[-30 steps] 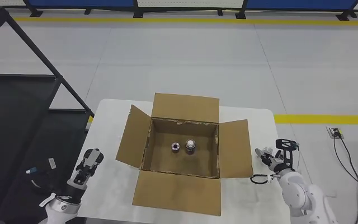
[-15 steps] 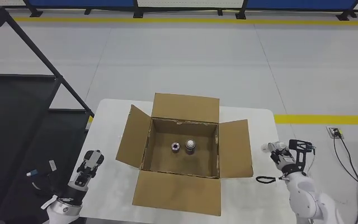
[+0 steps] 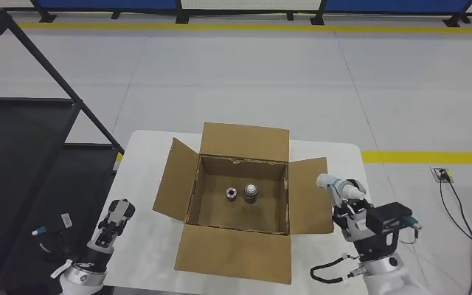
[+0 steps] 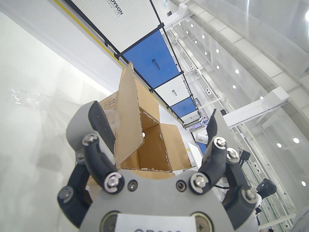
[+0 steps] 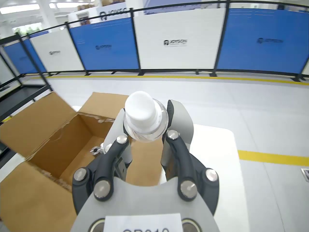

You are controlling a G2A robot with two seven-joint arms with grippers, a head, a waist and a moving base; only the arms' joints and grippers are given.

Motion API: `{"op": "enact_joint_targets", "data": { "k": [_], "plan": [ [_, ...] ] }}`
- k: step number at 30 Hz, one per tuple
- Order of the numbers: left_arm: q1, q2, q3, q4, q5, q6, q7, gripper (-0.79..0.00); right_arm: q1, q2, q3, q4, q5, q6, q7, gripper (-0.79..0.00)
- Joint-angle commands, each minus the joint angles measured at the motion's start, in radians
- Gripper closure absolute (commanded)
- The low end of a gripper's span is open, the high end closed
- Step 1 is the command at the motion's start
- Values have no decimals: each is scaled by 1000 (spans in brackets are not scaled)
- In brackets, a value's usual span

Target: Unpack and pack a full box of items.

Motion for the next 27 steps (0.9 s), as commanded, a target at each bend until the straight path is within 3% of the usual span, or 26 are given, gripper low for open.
{"op": "enact_joint_targets", "data": {
  "k": [1, 5, 15, 21, 27],
  "plan": [
    [5, 0, -7, 5, -8, -5, 1, -785, 37, 1, -53, 18, -8, -51, 57, 0],
    [14, 0, -22, 14, -26, -18, -1, -785, 170, -3, -172, 113, 4, -130, 231, 0],
    [30, 1, -58, 40, -67, -38, -10, -785, 511, -50, -446, 439, 19, -53, 517, 0],
    [32, 2, -74, 55, -97, -53, -19, -785, 639, -77, -523, 598, 40, -6, 592, 0],
    [29, 2, -87, 68, -119, -60, -26, -785, 683, -88, -547, 684, 52, -18, 598, 0]
  ]
}}
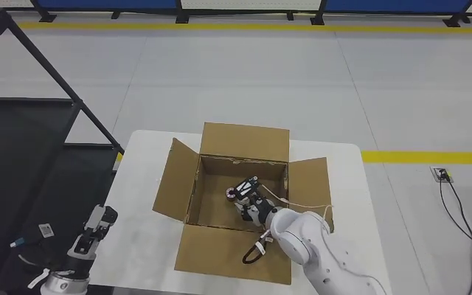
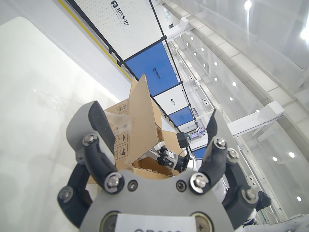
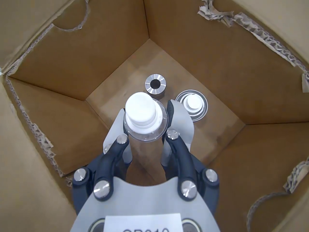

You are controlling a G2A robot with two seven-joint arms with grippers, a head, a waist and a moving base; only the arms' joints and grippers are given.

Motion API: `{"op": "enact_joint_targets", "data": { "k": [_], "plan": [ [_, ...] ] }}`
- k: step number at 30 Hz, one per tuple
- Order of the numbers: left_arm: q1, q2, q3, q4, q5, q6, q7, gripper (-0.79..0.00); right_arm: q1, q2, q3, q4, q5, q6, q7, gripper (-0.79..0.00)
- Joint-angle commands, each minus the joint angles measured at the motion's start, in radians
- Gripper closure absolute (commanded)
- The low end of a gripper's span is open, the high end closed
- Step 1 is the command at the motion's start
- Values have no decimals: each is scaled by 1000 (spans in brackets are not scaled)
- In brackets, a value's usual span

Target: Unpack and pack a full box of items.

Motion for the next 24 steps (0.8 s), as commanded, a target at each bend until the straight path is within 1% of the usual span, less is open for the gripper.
{"op": "enact_joint_targets", "data": {
  "k": [1, 2, 3, 4, 5, 7, 8, 12, 15, 24],
  "plan": [
    [-2, 0, -3, 1, -7, -1, 1, -785, 2, -1, 0, 13, 1, -8, 0, 0],
    [-3, 0, -4, 2, -9, -2, 0, -785, 2, -1, 1, 18, 1, -8, 1, -15],
    [-4, 0, -6, 2, -12, -3, -2, -785, 1, -1, 1, 21, 0, -11, 2, -83],
    [-5, 0, -8, 3, -14, -2, -3, -785, 0, -1, 0, 24, -3, -18, 7, -200],
    [-7, 0, -9, 3, -16, 0, -5, -785, 0, -1, -1, 27, -7, -23, 10, -243],
    [-11, 1, -10, 3, -15, 2, -8, -785, -2, -1, -2, 32, -12, -27, 14, -271],
    [-13, 1, -11, 5, -15, 2, -9, -785, -2, -1, -2, 34, -13, -28, 16, -302],
    [-20, 1, -12, 9, -18, 6, -15, -785, -2, -3, -3, 42, -15, -31, 18, -317],
    [-24, 2, -12, 10, -18, 7, -20, -785, -1, -3, -4, 46, -21, -34, 21, -372],
    [-33, 2, -11, 8, -14, 16, -27, -785, -12, -3, 5, 28, -35, -34, 21, -376]
  ]
}}
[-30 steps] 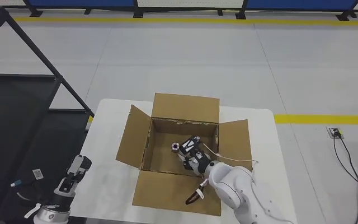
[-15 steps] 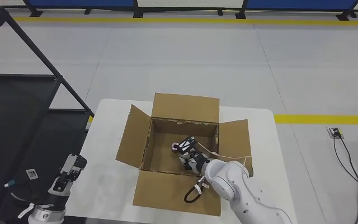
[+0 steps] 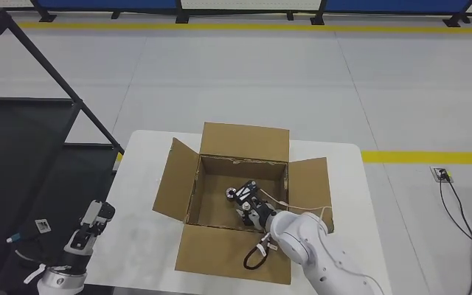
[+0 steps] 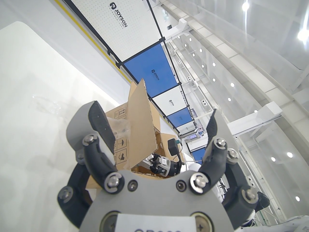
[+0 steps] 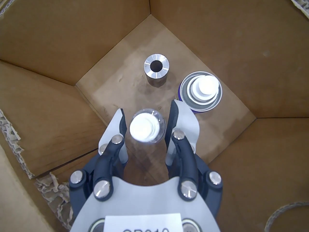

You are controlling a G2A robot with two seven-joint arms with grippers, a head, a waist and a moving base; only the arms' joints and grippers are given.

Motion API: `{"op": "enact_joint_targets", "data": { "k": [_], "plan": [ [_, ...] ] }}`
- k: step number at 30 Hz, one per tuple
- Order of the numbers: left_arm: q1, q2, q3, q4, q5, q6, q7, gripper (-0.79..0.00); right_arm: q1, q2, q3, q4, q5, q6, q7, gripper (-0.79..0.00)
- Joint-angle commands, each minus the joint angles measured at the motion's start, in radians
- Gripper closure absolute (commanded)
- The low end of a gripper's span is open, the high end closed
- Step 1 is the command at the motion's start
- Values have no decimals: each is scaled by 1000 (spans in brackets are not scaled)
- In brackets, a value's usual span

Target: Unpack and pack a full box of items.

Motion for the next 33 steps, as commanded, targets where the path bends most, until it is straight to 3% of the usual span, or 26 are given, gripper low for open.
{"op": "enact_joint_targets", "data": {
  "k": [1, 4, 5, 6, 7, 8, 12, 17, 23, 30, 33],
  "plan": [
    [0, 0, 0, -3, 2, 2, -1, -785, -6, 1, 6, -11, -5, 2, -2, -382],
    [1, 0, 0, -8, 4, 4, 1, -785, -29, 6, 26, -54, -18, 10, -11, -385],
    [2, 0, 1, -11, 6, 5, 1, -785, -43, 9, 38, -84, -19, 10, -18, -440],
    [3, 0, 2, -13, 10, 11, -1, -785, -64, 13, 53, -116, -17, 5, -25, -499],
    [1, 0, 6, -15, 11, 30, -1, -785, -86, 18, 70, -154, -15, -1, -35, -671],
    [-7, 0, 15, -25, 7, 40, -5, -785, -113, 23, 90, -194, -14, -7, -47, -785],
    [-27, 0, 49, -46, 31, 47, -25, -785, -219, 42, 176, -330, 20, -52, -99, -785],
    [-66, 2, 106, -53, 128, 72, -45, -785, -361, 62, 323, -466, 127, -116, -260, -785],
    [-122, 3, 180, -32, 195, 104, -70, -785, -522, 82, 543, -531, 326, -222, -428, -785],
    [-164, 3, 253, -27, 254, 128, -89, -785, -645, 102, 778, -491, 511, -318, -468, -785],
    [-168, 3, 280, -36, 282, 131, -93, -785, -641, 110, 820, -439, 573, -299, -386, -785]
  ]
}}
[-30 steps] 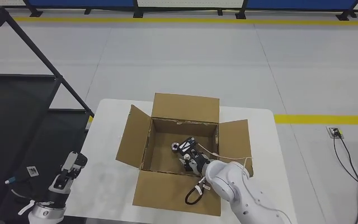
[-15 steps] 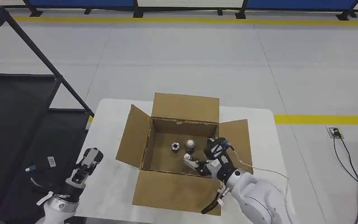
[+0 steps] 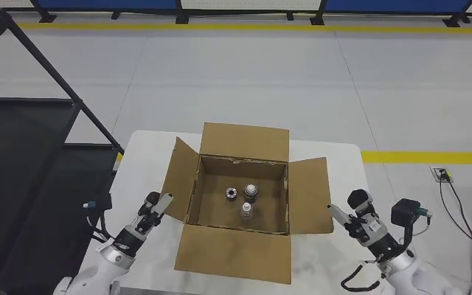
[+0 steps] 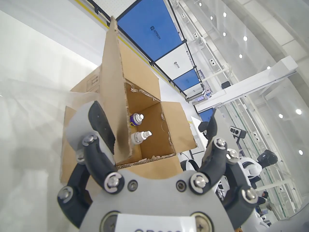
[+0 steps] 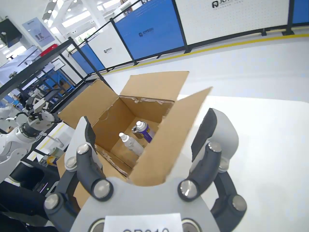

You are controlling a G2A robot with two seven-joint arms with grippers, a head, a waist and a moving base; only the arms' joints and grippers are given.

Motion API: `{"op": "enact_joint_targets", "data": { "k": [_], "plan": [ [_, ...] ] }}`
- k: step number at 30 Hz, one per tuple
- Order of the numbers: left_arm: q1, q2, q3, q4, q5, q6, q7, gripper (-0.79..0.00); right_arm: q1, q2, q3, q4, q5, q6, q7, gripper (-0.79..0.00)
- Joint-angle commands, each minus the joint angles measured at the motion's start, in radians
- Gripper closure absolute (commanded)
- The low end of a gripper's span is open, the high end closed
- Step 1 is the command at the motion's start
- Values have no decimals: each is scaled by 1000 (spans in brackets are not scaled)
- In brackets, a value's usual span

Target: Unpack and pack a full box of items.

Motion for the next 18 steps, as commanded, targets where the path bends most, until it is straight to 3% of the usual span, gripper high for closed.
{"op": "enact_joint_targets", "data": {
  "k": [1, 8, 18],
  "plan": [
    [-2, 0, 17, -6, 13, 3, 0, -785, 20, 5, 10, 37, 51, 5, 69, -785],
    [-11, -1, 84, -37, 74, 16, -13, -785, 156, 31, -18, 198, 246, -77, 371, -785],
    [-46, -2, 177, -53, 174, 39, -21, -785, 283, 56, -115, 275, 501, -310, 546, -785]
  ]
}}
